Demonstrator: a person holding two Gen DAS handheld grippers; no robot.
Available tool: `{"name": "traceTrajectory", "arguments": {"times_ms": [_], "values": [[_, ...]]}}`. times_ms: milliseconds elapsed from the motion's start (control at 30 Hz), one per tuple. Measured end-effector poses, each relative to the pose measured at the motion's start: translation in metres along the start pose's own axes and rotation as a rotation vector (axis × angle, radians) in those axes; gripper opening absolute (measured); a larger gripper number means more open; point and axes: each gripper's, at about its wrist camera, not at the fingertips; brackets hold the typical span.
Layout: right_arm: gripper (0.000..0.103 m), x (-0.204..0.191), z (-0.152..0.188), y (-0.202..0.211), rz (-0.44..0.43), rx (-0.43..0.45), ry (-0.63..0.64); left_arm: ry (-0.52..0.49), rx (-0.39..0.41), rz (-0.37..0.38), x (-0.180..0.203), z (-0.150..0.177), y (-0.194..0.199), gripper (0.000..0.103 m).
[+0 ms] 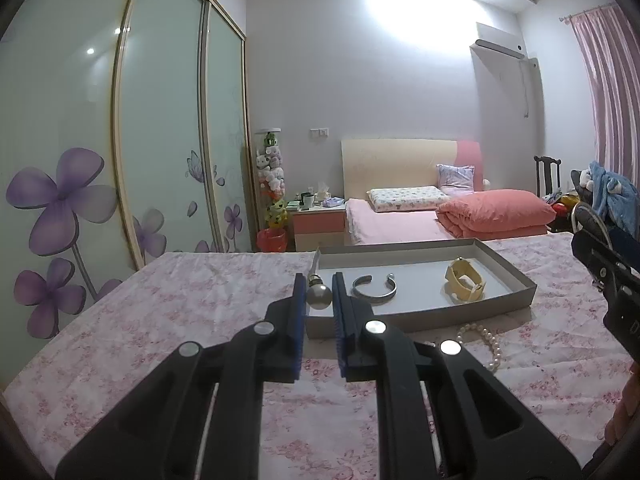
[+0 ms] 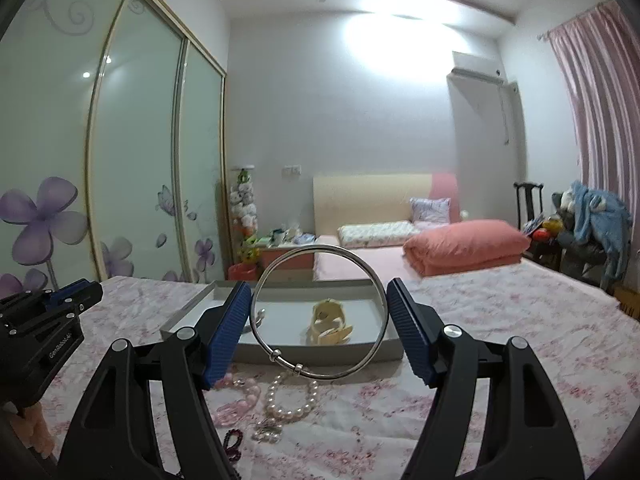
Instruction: Organize jewelry
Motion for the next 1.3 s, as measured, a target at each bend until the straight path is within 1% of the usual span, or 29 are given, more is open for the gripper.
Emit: {"name": "traceTrajectory", "arguments": {"times_ms": [400, 767, 1067, 1200, 1300], "values": [[0.07, -0.008, 0.004, 0.001, 0.015, 0.032, 0.032, 0.01, 0.012, 0.01, 0.002, 0.0, 0.003, 0.014], [0.07, -0.01, 0.005, -0.003, 0.003, 0.01, 0.034, 0.008, -0.008, 0.033, 0.008, -0.001, -0.004, 0.014], [0.07, -0.011, -0.009, -0.013, 0.021, 0.073, 0.048, 0.013, 0.057, 0.032, 0.014, -0.022, -0.012, 0.014], [0.07, -0.011, -0.013, -0.022, 0.027, 0.085, 0.059, 0.001, 0.066, 0.044, 0.02, -0.027, -0.019, 0.014], [0.07, -0.008, -0.018, -0.037, 0.025, 0.078, 0.069, 0.0, 0.056, 0.056, 0.024, -0.033, -0.032, 0.014]]}}
Point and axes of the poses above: each gripper's, at about its wrist camera, not at the fingertips, and y roughly against the way its jaws point, x to its right, z to its underside, and after that the axes turned 4 degrees about -z, right-handed
